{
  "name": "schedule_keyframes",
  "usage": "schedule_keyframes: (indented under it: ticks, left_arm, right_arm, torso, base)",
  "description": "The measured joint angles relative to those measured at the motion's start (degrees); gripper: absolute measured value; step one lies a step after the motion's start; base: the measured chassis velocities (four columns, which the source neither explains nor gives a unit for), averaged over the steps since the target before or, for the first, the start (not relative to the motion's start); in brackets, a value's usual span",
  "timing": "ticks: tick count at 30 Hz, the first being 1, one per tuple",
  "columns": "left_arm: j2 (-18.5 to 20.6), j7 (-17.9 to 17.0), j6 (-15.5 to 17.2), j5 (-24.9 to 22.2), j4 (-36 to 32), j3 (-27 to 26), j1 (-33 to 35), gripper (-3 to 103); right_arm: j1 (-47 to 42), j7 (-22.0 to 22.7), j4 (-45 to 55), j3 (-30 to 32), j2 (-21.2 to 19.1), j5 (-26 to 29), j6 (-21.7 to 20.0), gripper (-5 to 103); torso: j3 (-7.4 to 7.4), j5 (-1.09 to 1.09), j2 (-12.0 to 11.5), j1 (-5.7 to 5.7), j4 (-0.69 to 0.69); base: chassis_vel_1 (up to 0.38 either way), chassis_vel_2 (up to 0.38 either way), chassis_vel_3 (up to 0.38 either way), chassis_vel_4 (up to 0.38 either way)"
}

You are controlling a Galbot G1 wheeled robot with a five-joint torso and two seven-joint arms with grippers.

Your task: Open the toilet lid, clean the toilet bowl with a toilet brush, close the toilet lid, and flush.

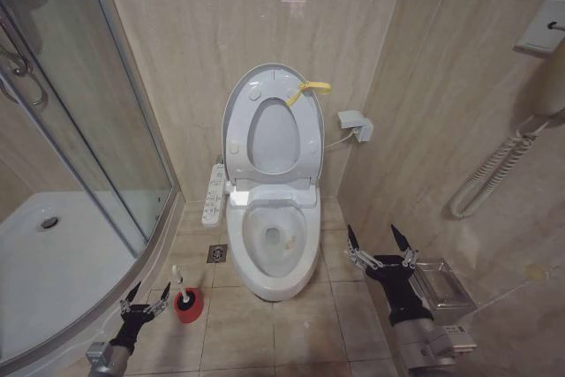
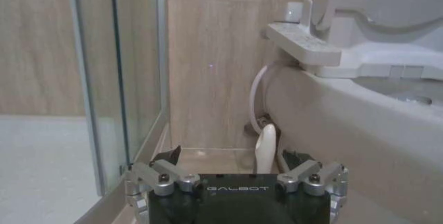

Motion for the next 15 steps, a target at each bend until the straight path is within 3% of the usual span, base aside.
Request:
schedule_keyframes:
  ticks: [9, 15]
  left_arm:
    - [1.28, 3.3, -0.6, 1.37, 5.01, 3.44, -3.64, 99]
    - [1.19, 3.23, -1.86, 1.81, 8.07, 5.47, -6.43, 98]
  right_arm:
    - [0.0, 0.0, 0.0, 0.0, 0.0, 0.0, 0.0, 100]
    - [0.0, 0.0, 0.0, 0.0, 0.0, 0.0, 0.0, 100]
  torso:
    - [0.0, 0.01, 0.0, 0.0, 0.01]
    - [0.0, 0.0, 0.0, 0.0, 0.0]
  base:
    - [0.0, 0.0, 0.0, 0.0]
    - [0.0, 0.0, 0.0, 0.0]
